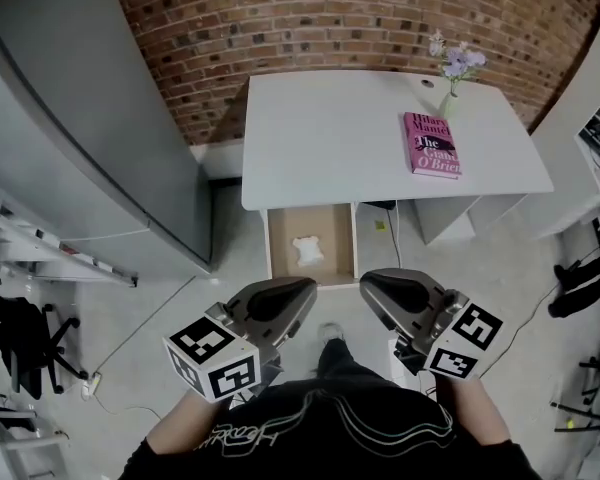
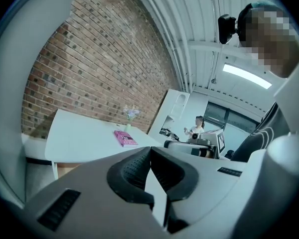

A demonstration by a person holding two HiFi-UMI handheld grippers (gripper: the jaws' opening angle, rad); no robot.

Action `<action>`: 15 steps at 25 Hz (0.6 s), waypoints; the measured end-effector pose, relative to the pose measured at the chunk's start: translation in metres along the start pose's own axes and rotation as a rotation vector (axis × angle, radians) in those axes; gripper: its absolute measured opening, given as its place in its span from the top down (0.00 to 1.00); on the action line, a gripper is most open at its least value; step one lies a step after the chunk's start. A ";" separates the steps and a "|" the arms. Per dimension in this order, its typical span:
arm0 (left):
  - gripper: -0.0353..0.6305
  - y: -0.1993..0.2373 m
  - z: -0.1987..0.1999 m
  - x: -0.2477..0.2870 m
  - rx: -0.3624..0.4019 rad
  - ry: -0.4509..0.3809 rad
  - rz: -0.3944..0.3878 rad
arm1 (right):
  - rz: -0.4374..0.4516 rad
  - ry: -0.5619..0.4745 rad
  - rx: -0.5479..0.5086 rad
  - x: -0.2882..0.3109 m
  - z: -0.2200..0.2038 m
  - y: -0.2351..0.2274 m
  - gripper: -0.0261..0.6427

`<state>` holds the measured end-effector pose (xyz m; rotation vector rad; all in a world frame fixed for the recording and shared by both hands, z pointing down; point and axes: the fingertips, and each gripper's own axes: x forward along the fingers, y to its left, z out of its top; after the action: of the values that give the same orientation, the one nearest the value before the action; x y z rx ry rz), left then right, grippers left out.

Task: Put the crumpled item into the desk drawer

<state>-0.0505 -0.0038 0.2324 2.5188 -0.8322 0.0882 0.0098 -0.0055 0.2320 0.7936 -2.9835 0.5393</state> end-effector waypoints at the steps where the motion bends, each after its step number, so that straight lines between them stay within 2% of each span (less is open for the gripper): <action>1: 0.91 0.000 0.000 -0.002 0.003 0.000 0.006 | 0.000 -0.002 -0.001 0.000 0.000 0.002 0.89; 9: 0.91 -0.008 -0.008 -0.008 0.020 -0.004 -0.008 | -0.001 -0.009 -0.005 -0.001 -0.001 0.013 0.89; 15: 0.91 -0.007 -0.016 -0.008 -0.005 0.006 -0.017 | -0.005 0.000 -0.003 0.001 -0.008 0.016 0.89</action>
<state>-0.0520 0.0125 0.2418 2.5193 -0.8071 0.0875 0.0011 0.0096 0.2349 0.8005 -2.9803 0.5345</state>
